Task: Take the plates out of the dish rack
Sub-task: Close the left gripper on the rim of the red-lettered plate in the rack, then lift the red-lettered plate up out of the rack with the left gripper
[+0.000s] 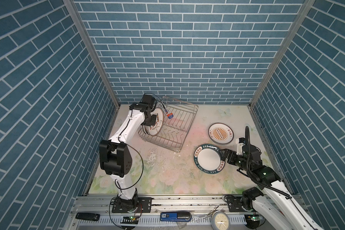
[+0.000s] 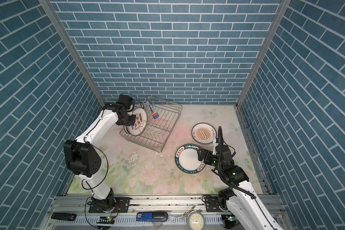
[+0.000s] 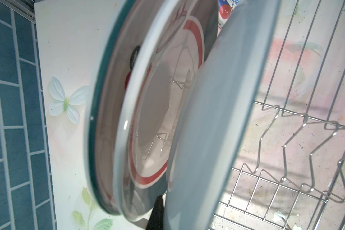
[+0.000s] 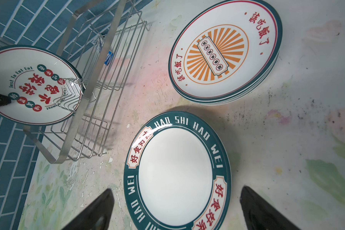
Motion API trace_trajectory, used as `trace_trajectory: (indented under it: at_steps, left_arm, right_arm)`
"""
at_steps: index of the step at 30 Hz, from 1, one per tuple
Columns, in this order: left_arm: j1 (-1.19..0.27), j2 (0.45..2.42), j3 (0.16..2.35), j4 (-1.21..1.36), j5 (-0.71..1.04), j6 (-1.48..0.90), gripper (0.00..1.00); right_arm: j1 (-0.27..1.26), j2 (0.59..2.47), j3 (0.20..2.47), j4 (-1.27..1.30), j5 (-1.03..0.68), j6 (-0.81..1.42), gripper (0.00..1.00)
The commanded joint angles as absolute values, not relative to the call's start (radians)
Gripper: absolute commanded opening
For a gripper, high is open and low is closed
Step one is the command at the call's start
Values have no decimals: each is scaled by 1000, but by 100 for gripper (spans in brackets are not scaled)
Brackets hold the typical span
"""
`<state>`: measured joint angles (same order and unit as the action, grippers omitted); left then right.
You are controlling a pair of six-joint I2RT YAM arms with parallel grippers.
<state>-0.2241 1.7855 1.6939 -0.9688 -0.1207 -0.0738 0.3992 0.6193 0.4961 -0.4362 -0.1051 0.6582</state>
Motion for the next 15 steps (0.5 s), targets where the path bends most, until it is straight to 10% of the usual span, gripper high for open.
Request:
trace_trajectory:
  at_steps: [1,15]
  left_arm:
    - [-261,1734,1697,-970,-7,-77,0]
    - [-264,1632,1671,-939,-12,-76,0]
  right_arm:
    - [403,621,481,-420,-120,687,99]
    - [403,631,480,-409,-139,684,99]
